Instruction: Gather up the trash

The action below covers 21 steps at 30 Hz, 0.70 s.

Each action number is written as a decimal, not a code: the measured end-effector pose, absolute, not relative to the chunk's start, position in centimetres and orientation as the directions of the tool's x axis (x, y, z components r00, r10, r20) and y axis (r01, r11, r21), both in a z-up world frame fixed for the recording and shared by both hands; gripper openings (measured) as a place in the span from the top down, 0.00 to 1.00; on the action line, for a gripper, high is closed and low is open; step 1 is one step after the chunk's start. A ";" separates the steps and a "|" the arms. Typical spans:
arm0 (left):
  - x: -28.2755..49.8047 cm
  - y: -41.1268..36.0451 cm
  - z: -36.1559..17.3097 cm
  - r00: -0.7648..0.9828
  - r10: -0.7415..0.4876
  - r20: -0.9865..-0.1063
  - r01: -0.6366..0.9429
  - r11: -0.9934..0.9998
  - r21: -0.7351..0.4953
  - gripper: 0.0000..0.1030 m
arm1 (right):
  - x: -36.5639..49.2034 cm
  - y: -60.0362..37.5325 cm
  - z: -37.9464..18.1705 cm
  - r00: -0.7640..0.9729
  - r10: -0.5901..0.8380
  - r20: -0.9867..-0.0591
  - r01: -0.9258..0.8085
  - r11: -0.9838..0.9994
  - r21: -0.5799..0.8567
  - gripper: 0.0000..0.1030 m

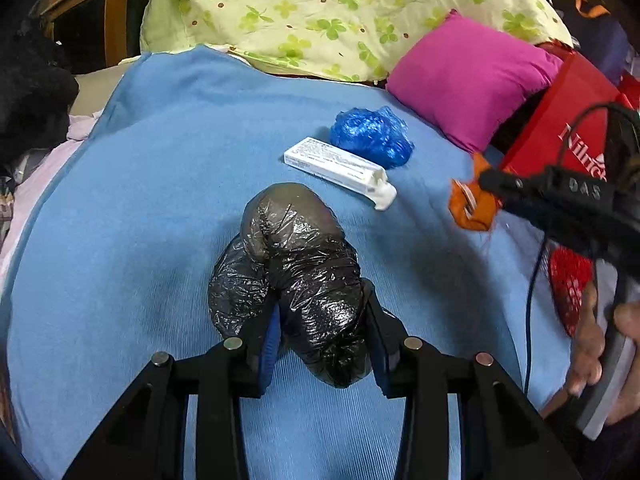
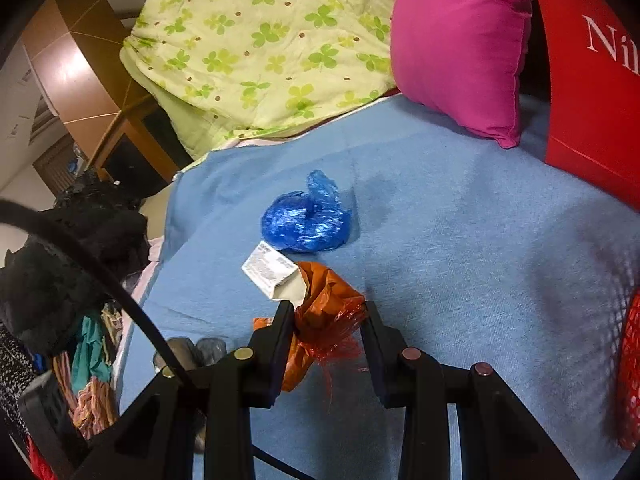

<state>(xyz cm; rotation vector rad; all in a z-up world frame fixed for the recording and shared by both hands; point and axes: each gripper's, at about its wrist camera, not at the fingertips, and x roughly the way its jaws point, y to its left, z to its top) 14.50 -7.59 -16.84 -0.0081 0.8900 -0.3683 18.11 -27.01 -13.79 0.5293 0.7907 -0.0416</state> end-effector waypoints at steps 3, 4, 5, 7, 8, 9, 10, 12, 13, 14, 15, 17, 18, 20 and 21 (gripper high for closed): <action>13.3 -7.5 -15.7 0.596 -0.298 -0.745 0.309 0.942 -0.129 0.60 | 17.2 -26.5 -13.3 0.722 0.162 -0.672 0.211 0.874 0.438 0.65; 13.0 -7.4 -15.4 0.604 -0.292 -0.741 0.307 0.944 -0.121 0.60 | 16.8 -26.4 -13.2 0.726 0.161 -0.669 0.208 0.875 0.437 0.65; 12.8 -7.5 -14.9 0.615 -0.284 -0.736 0.304 0.946 -0.111 0.60 | 16.3 -26.2 -13.1 0.729 0.161 -0.665 0.204 0.876 0.437 0.65; 12.3 -7.4 -14.1 0.637 -0.266 -0.724 0.295 0.951 -0.090 0.60 | 15.2 -25.9 -12.7 0.739 0.157 -0.655 0.195 0.880 0.432 0.65; 12.0 -7.5 -13.6 0.649 -0.254 -0.717 0.289 0.954 -0.076 0.60 | 14.8 -25.9 -12.6 0.743 0.155 -0.651 0.192 0.882 0.430 0.65; 11.8 -7.5 -13.2 0.657 -0.247 -0.712 0.286 0.956 -0.068 0.60 | 14.2 -25.8 -12.4 0.749 0.152 -0.645 0.188 0.884 0.427 0.65; 11.5 -7.5 -12.9 0.663 -0.244 -0.708 0.286 0.956 -0.063 0.60 | 13.5 -25.8 -12.2 0.755 0.151 -0.638 0.183 0.886 0.426 0.65; 10.8 -7.8 -12.1 0.676 -0.237 -0.698 0.287 0.957 -0.047 0.60 | 12.3 -25.7 -11.9 0.767 0.141 -0.626 0.178 0.891 0.419 0.65; 10.5 -8.0 -11.8 0.682 -0.233 -0.693 0.288 0.957 -0.038 0.60 | 11.8 -25.6 -11.8 0.772 0.134 -0.622 0.176 0.894 0.411 0.65; 10.2 -8.1 -11.5 0.690 -0.230 -0.687 0.290 0.957 -0.029 0.60 | 11.1 -25.6 -11.6 0.777 0.126 -0.616 0.174 0.898 0.404 0.65; 9.8 -8.3 -11.0 0.698 -0.226 -0.679 0.293 0.956 -0.018 0.60 | 10.7 -25.6 -11.4 0.782 0.124 -0.610 0.170 0.900 0.401 0.65; 9.4 -8.6 -10.5 0.707 -0.222 -0.672 0.295 0.956 -0.006 0.60 | 9.4 -25.5 -10.9 0.798 0.122 -0.590 0.154 0.905 0.396 0.65; 9.0 -8.8 -10.1 0.712 -0.223 -0.666 0.299 0.954 0.000 0.60 | 9.0 -25.4 -10.8 0.803 0.121 -0.583 0.149 0.907 0.393 0.65; 8.5 -8.9 -9.6 0.721 -0.223 -0.656 0.304 0.953 0.010 0.60 | 7.9 -25.2 -10.3 0.818 0.115 -0.563 0.133 0.915 0.380 0.65; 8.2 -9.0 -9.3 0.726 -0.221 -0.651 0.304 0.952 0.016 0.60 | 7.6 -25.1 -10.2 0.822 0.115 -0.558 0.128 0.918 0.377 0.65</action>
